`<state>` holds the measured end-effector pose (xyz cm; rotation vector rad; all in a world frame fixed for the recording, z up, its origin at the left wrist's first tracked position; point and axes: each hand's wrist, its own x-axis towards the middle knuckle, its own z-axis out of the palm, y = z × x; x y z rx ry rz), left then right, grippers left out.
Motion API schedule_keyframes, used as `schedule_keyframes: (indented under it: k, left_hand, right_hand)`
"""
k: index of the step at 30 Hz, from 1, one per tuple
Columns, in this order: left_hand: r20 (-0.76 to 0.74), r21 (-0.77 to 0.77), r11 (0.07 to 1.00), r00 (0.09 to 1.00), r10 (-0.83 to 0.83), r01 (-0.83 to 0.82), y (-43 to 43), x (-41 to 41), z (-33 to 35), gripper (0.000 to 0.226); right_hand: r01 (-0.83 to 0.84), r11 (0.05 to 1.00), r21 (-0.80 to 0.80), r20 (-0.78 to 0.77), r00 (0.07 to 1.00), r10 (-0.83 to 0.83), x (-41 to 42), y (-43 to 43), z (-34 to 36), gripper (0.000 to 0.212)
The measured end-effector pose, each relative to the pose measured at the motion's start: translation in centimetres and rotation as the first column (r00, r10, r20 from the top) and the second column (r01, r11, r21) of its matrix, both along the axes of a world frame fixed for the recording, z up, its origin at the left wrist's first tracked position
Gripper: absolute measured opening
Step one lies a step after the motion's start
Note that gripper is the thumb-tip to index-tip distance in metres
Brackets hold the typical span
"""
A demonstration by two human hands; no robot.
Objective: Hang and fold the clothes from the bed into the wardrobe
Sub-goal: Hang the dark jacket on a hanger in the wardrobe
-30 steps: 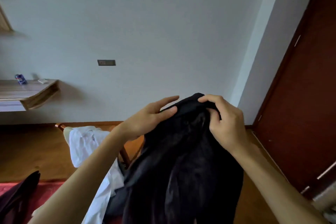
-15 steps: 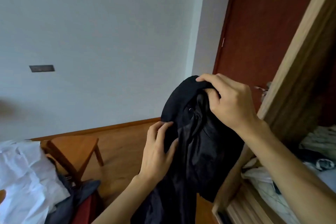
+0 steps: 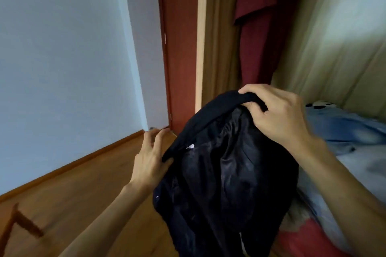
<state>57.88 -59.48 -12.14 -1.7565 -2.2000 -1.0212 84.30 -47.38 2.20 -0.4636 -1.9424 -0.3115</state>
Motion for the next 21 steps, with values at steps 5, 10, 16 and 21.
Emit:
schedule_keyframes:
  k: [5,10,16,21]
  left_hand:
    - [-0.192,-0.009,0.974,0.956,-0.224,0.227,4.5,-1.3,1.9,0.034]
    - [-0.156,-0.097,0.890,0.876,-0.456,0.446,11.1,-0.1,4.1,0.013]
    - [-0.031,-0.183,0.668,0.675,-0.737,0.721,18.6,3.8,4.1,0.007]
    - [-0.003,-0.189,0.713,0.726,-0.688,0.675,23.5,2.9,3.0,0.029]
  right_hand:
    - [0.320,0.946,-0.050,0.179,0.935,-0.306,7.2,2.6,0.3,0.033]
    - [0.482,0.873,-0.070,0.243,0.858,-0.453,12.1,4.3,2.4,0.055]
    - [0.619,0.784,0.048,0.172,0.768,-0.616,15.6,5.1,5.8,0.056]
    - [0.776,0.622,-0.105,0.217,0.628,-0.747,18.0,4.9,7.1,0.061]
